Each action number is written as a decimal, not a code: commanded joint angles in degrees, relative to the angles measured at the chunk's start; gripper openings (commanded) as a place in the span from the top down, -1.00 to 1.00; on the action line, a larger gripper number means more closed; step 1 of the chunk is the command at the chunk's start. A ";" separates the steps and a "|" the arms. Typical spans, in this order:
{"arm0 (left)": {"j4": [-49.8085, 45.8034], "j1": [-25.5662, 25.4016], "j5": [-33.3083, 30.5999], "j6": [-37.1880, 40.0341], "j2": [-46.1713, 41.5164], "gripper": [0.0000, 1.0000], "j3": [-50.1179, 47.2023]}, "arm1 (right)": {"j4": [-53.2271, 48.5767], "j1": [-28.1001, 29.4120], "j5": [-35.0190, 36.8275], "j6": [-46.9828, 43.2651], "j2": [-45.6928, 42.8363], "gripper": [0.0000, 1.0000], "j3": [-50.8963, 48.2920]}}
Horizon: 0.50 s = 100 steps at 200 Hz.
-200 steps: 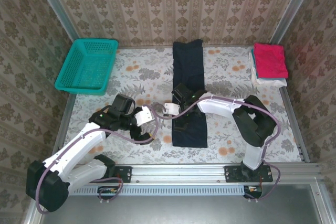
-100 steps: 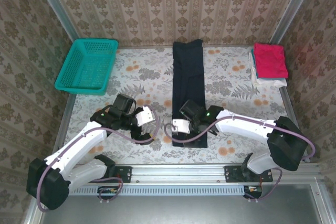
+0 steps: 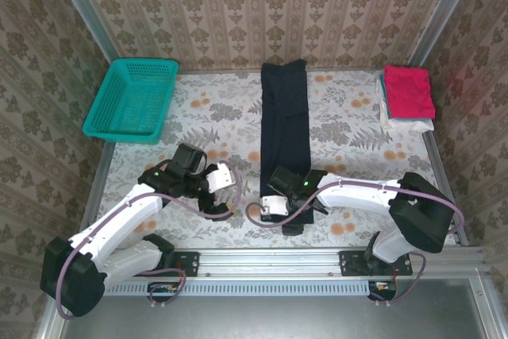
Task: Fold and stack the t-shirts
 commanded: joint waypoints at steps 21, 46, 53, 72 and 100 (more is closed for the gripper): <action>0.93 -0.25 1.54 0.63 -1.44 -1.00 -0.62 | 2.32 0.70 6.14 -1.54 3.81 -0.33 -1.45; 1.04 -0.21 1.43 0.45 -1.44 -1.00 -0.62 | 4.02 1.18 7.71 -1.82 5.82 -0.15 -1.77; 1.01 -0.21 1.32 0.46 -1.44 -1.00 -0.70 | 4.45 1.46 8.29 -1.61 6.35 -0.13 -1.97; 1.10 -0.21 1.17 0.49 -1.44 -1.00 -0.74 | 5.00 2.35 10.07 -1.45 7.78 0.01 -2.56; 1.10 -0.21 0.94 0.45 -1.46 -0.99 -0.85 | 5.24 3.24 11.94 -1.08 8.38 0.40 -4.05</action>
